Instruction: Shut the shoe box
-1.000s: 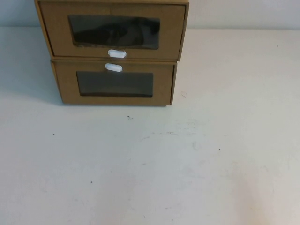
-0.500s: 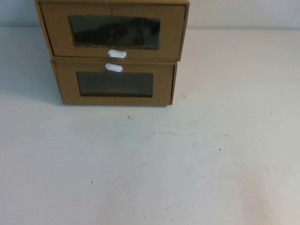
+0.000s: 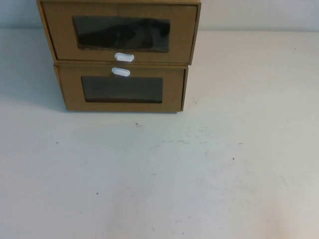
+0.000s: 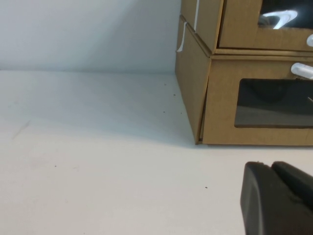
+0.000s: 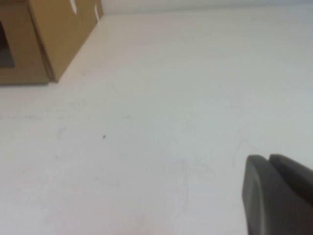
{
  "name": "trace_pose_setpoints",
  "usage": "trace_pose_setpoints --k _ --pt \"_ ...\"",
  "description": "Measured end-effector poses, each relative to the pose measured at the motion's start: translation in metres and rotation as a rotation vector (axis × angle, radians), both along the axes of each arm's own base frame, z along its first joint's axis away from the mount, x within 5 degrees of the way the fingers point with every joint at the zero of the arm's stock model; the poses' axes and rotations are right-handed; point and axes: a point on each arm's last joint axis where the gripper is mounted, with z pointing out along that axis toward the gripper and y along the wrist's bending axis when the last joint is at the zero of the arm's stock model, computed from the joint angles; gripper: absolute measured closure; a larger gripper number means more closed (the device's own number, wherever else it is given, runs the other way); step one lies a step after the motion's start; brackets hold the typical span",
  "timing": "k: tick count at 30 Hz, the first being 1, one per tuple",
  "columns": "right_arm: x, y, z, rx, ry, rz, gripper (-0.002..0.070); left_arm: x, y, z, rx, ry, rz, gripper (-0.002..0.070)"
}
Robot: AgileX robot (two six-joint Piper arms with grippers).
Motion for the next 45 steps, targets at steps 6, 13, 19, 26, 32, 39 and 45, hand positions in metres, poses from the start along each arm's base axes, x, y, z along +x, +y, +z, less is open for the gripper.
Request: trace_pose_setpoints --k 6,13,19,26,32,39,45 --pt "-0.001 0.001 -0.005 -0.012 0.06 0.015 0.0689 0.0 0.0 0.0 0.0 0.0 0.0 0.068" --pt "-0.002 0.001 -0.006 -0.012 0.062 0.014 0.0689 0.0 0.0 0.0 0.0 0.0 0.002 0.068" --pt "-0.002 0.001 -0.006 -0.012 0.062 0.014 0.0689 0.0 0.0 0.0 0.0 0.0 0.002 0.068" --pt "-0.002 0.001 -0.006 -0.012 0.062 0.014 0.0689 0.0 0.0 0.0 0.0 0.0 0.002 0.068" --pt "-0.002 0.001 -0.006 -0.012 0.062 0.014 0.0689 0.0 0.0 0.0 0.013 0.0 0.001 0.068" --pt "-0.002 0.001 -0.006 -0.014 0.062 0.014 0.0689 -0.002 0.0 -0.012 0.059 0.126 -0.014 0.068" --pt "-0.002 0.001 -0.006 -0.012 0.062 0.014 0.0689 -0.011 0.003 -0.016 0.103 0.132 0.016 0.068"
